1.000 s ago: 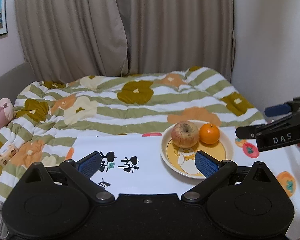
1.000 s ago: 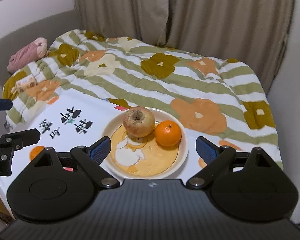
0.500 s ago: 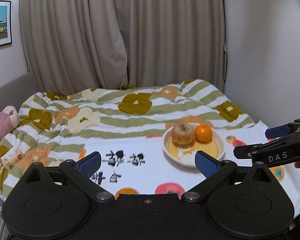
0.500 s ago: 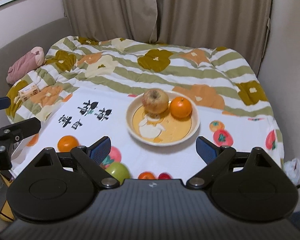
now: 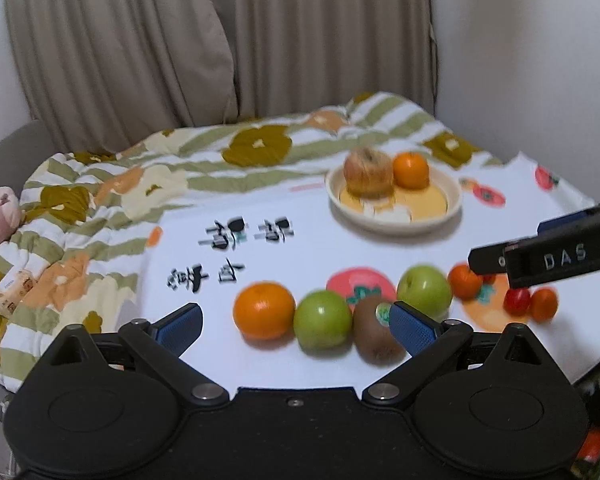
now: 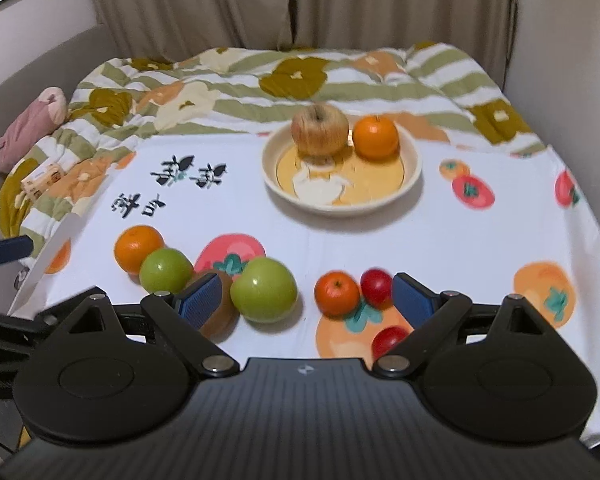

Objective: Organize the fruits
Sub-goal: 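Withdraw both tools from the bowl back toward the loose fruits, then grasp an orange with the left tool while the right tool grasps a green apple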

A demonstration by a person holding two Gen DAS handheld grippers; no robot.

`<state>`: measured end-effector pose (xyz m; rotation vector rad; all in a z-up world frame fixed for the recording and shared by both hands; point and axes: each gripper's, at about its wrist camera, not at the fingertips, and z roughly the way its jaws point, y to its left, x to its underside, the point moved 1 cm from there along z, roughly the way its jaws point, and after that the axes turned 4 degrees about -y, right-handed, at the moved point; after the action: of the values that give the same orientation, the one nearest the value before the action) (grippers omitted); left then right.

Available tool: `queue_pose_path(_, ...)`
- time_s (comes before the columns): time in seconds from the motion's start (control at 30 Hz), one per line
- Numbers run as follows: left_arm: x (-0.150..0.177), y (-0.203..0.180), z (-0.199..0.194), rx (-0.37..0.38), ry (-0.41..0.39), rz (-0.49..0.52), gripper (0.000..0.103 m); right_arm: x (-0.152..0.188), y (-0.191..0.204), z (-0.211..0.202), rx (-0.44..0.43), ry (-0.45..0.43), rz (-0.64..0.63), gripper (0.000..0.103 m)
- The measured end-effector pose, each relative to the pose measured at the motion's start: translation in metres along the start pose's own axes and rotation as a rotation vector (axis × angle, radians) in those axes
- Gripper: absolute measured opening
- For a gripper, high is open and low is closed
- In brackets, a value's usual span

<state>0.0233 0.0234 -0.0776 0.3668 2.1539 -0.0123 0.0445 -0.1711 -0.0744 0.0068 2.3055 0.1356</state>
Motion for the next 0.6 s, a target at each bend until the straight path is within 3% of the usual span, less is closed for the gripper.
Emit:
queue_pose_path(0.23,0.011,0.004,0.037,-0.023,0.036,0.016,0.096,0.015,0.001,0.03,-0.016,0.021,0.073,0.103)
queue_pose_path(0.6,0.006,0.044,0.075,-0.093,0.096,-0.118,0.086,0.015,0.009,0.056,-0.045,0.033,0.096,0.103)
